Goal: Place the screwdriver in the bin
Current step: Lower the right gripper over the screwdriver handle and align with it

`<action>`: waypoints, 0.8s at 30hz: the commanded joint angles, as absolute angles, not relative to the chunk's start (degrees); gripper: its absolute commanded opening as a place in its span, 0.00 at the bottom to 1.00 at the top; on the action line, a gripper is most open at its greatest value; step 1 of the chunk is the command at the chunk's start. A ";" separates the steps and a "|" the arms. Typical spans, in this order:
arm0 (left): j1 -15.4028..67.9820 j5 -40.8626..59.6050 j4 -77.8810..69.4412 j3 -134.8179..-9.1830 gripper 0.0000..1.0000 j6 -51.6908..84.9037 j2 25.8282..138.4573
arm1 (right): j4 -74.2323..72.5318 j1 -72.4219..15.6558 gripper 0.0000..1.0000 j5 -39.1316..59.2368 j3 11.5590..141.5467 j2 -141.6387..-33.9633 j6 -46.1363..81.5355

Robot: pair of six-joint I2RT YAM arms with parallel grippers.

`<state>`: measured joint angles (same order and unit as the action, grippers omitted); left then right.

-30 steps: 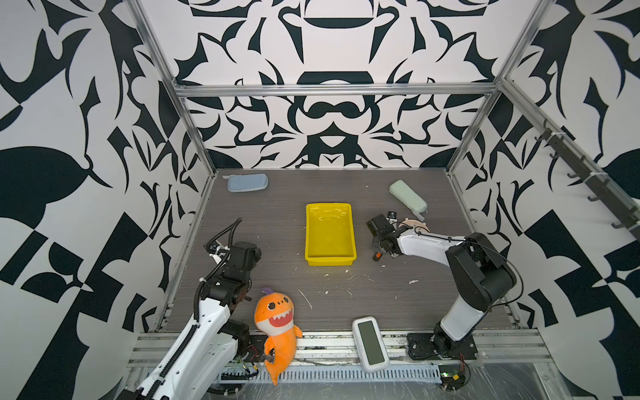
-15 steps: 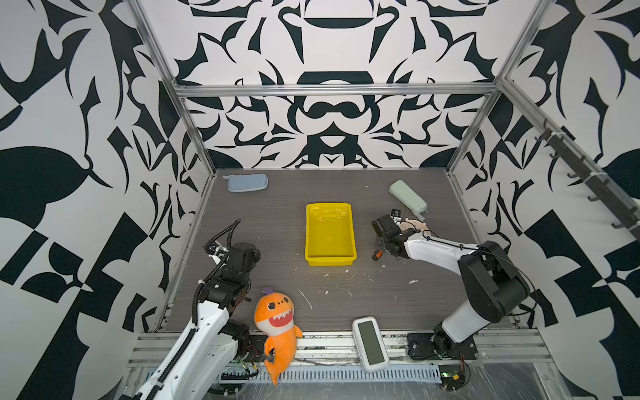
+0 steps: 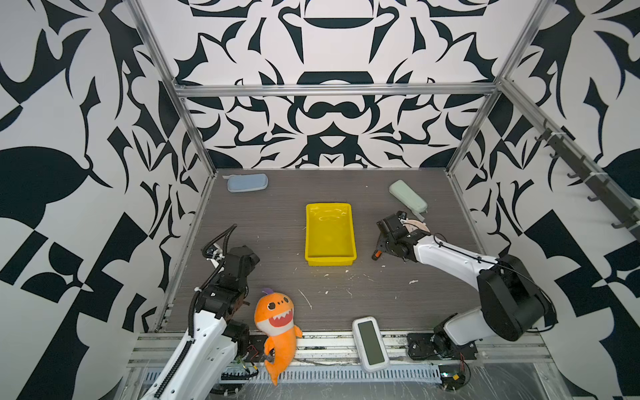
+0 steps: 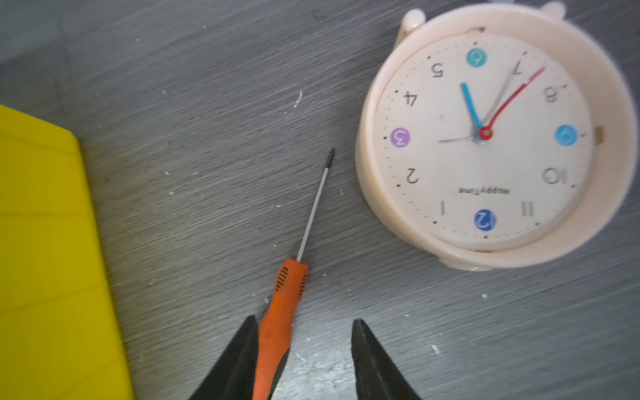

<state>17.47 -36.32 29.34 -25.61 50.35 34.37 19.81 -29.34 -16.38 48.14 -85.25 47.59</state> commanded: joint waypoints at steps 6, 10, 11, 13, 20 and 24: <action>17.24 -35.68 28.79 -23.96 1.00 49.55 32.53 | 18.31 -30.06 0.50 -11.76 49.88 -91.82 55.89; 17.28 -35.56 28.56 -23.88 1.00 49.33 32.33 | 16.25 -30.48 0.49 -11.73 49.14 -93.57 57.16; 17.28 -35.51 28.59 -23.86 1.00 49.35 32.32 | 16.34 -30.62 0.47 -12.07 49.05 -93.86 57.38; 17.27 -35.50 28.69 -23.82 1.00 49.33 32.29 | 16.48 -31.10 0.40 -12.78 48.63 -93.87 57.49; 17.26 -35.22 28.12 -23.65 1.00 48.86 32.02 | 19.14 -32.57 0.05 -16.90 47.38 -91.16 55.97; 17.31 -35.12 27.94 -23.62 1.00 48.85 31.80 | 21.24 -34.04 0.00 -19.78 47.37 -88.41 54.18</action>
<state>17.47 -35.05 28.12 -24.29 48.99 32.51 17.32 -32.88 -16.56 47.68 -90.87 55.79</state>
